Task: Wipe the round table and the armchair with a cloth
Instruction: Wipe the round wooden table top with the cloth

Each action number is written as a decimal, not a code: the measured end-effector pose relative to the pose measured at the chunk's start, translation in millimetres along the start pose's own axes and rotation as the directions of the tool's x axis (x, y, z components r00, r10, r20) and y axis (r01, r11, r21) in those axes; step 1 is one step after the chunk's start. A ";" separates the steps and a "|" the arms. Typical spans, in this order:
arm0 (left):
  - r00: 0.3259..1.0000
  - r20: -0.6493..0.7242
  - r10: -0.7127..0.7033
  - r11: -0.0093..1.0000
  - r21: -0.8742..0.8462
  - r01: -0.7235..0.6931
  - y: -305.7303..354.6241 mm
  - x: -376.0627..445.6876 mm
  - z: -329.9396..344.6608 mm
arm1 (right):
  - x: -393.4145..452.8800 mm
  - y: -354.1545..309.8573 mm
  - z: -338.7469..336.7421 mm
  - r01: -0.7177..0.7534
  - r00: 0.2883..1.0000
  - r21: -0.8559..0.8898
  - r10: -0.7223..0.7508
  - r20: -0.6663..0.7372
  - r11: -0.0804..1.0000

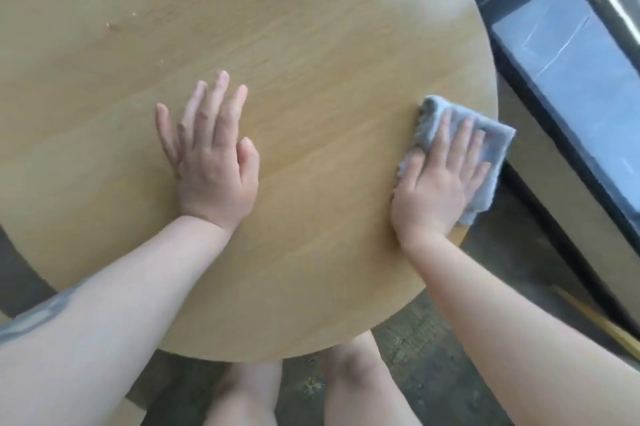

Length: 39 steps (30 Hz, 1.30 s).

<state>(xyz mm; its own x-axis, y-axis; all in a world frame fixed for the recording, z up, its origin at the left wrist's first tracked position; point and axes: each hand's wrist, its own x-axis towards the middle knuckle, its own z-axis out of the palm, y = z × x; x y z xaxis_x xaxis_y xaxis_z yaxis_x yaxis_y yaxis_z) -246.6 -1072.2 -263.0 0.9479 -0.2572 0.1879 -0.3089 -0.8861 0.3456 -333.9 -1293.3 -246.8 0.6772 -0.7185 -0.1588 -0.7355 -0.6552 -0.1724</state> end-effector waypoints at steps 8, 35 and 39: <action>0.979 0.193 0.063 0.997 -0.058 -0.053 -4.2 -97.2 -27.7 | -74.8 22.3 10.0 0.222 0.973 0.063 -0.225 0.049 0.973; 0.974 0.204 0.101 0.992 0.049 -0.113 -7.1 -109.6 -21.7 | -119.4 21.0 18.5 0.906 0.410 0.013 -0.886 0.215 0.422; 0.978 0.189 0.093 0.994 0.044 -0.103 -7.4 -101.2 -19.6 | -58.1 13.0 14.4 0.200 0.980 -0.003 -0.200 -0.005 0.980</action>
<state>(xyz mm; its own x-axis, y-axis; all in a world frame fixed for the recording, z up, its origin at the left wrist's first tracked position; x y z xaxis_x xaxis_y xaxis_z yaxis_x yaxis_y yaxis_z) -341.8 -1032.1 -266.5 0.9126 -0.4066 0.0421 -0.4011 -0.8710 0.2838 -382.5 -1256.7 -253.9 0.8107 -0.5738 -0.1165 -0.5851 -0.7865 -0.1977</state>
